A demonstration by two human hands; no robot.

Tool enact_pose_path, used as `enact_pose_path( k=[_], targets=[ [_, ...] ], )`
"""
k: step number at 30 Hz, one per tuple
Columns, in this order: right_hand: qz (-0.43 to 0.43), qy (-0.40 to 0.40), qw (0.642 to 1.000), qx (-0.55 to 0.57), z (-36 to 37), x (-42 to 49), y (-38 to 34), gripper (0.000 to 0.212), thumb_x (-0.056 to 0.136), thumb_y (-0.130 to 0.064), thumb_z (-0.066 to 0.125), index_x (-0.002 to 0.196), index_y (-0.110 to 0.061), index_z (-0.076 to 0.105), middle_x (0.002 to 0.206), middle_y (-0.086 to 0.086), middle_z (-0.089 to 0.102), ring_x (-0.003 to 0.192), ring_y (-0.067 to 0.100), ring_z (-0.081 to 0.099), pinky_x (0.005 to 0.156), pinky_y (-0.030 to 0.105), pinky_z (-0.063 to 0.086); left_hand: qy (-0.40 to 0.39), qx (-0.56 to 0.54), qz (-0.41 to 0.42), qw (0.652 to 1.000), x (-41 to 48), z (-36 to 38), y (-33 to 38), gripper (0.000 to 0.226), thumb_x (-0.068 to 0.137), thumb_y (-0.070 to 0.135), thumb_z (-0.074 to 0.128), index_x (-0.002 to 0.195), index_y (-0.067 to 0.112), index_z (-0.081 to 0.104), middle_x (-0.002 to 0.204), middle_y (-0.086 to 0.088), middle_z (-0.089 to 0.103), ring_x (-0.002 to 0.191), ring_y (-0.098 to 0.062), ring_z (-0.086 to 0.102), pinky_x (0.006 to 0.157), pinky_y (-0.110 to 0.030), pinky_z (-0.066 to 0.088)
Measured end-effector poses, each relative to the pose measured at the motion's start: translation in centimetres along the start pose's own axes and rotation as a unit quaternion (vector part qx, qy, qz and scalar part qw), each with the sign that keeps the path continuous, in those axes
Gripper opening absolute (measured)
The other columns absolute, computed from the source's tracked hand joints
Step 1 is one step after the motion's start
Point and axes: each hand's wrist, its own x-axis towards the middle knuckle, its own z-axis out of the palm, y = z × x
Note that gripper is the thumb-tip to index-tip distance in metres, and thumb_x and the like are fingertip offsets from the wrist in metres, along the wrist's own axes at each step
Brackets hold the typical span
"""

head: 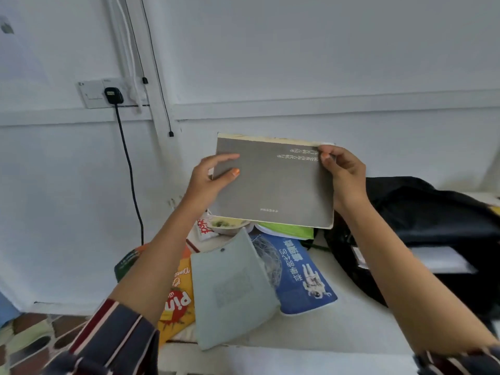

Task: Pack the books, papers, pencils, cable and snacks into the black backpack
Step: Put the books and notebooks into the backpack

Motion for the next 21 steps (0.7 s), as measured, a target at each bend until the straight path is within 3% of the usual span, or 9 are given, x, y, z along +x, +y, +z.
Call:
enact_pose_path(
  k=[3, 5, 7, 9, 11, 15, 18, 21],
  targets=[
    [0.039, -0.012, 0.999, -0.015, -5.2, -1.5, -2.3, 0.040, 0.089, 0.002, 0.054, 0.070, -0.027, 0.075, 0.081, -0.016, 0.071, 0.082, 0.002, 0.062, 0.081, 0.018, 0.049, -0.050, -0.080, -0.047, 0.994, -1.4, 4.7, 1.7, 0.039, 0.085, 0.003, 0.062, 0.111, 0.033, 0.058, 0.120, 0.012, 0.056, 0.123, -0.010, 0.048, 0.109, -0.030, 0.036],
    [0.066, -0.045, 0.997, -0.019, -9.2, -2.7, -4.0, 0.033, 0.086, -0.004, 0.059, 0.075, -0.029, 0.077, 0.085, -0.015, 0.072, 0.081, 0.001, 0.064, 0.075, 0.018, 0.051, -0.066, -0.120, -0.077, 0.988, -2.5, 8.0, 3.0, 0.045, 0.086, 0.002, 0.060, 0.119, 0.032, 0.054, 0.125, 0.011, 0.054, 0.123, -0.006, 0.047, 0.103, -0.018, 0.038],
    [0.111, -0.095, 0.989, -0.019, -13.3, -4.6, -5.5, 0.019, 0.071, -0.018, 0.070, 0.085, -0.029, 0.076, 0.096, -0.011, 0.072, 0.088, 0.004, 0.066, 0.072, 0.018, 0.052, -0.097, -0.143, -0.091, 0.981, -3.7, 11.4, 4.1, 0.048, 0.086, 0.001, 0.059, 0.122, 0.032, 0.051, 0.126, 0.011, 0.053, 0.119, -0.002, 0.048, 0.095, -0.010, 0.040],
    [0.164, -0.116, 0.979, -0.034, -17.4, -6.4, -6.3, 0.038, 0.057, -0.021, 0.075, 0.095, -0.027, 0.074, 0.108, -0.006, 0.068, 0.094, 0.010, 0.066, 0.073, 0.020, 0.053, -0.137, -0.130, -0.098, 0.977, -4.7, 14.9, 4.8, 0.047, 0.086, 0.003, 0.060, 0.118, 0.036, 0.054, 0.126, 0.013, 0.053, 0.122, -0.004, 0.045, 0.101, -0.015, 0.036],
    [0.192, -0.096, 0.976, -0.041, -20.7, -7.6, -6.7, 0.046, 0.055, -0.014, 0.077, 0.099, -0.024, 0.073, 0.112, 0.000, 0.066, 0.092, 0.013, 0.067, 0.072, 0.021, 0.054, -0.165, -0.117, -0.110, 0.973, -5.6, 18.1, 5.3, 0.044, 0.087, 0.004, 0.060, 0.115, 0.038, 0.056, 0.124, 0.012, 0.054, 0.123, -0.009, 0.046, 0.105, -0.024, 0.036],
    [0.255, 0.016, 0.964, -0.071, -25.9, -9.0, -8.2, 0.046, 0.076, 0.007, 0.062, 0.110, -0.024, 0.065, 0.108, 0.002, 0.064, 0.084, 0.019, 0.063, 0.062, 0.022, 0.055, -0.171, -0.137, -0.146, 0.965, -7.0, 23.8, 5.5, 0.035, 0.096, 0.015, 0.048, 0.123, 0.038, 0.043, 0.115, 0.000, 0.058, 0.105, -0.015, 0.057, 0.095, -0.033, 0.043],
    [0.283, 0.053, 0.952, -0.101, -29.8, -9.4, -9.1, 0.050, 0.079, 0.008, 0.057, 0.113, -0.028, 0.064, 0.115, -0.003, 0.062, 0.091, 0.018, 0.061, 0.063, 0.019, 0.055, -0.192, -0.040, -0.169, 0.966, -7.3, 27.5, 4.2, 0.028, 0.100, 0.022, 0.039, 0.126, 0.029, 0.032, 0.121, -0.007, 0.056, 0.099, -0.022, 0.058, 0.092, -0.040, 0.044],
    [0.297, 0.045, 0.938, -0.175, -33.1, -9.4, -10.4, 0.056, 0.080, 0.009, 0.053, 0.125, -0.024, 0.057, 0.113, -0.010, 0.058, 0.086, 0.002, 0.058, 0.057, 0.008, 0.049, -0.255, 0.172, -0.083, 0.948, -7.0, 30.2, 2.2, 0.023, 0.095, 0.010, 0.044, 0.113, 0.019, 0.054, 0.134, -0.009, 0.043, 0.124, -0.028, 0.043, 0.104, -0.036, 0.032]
  ],
)
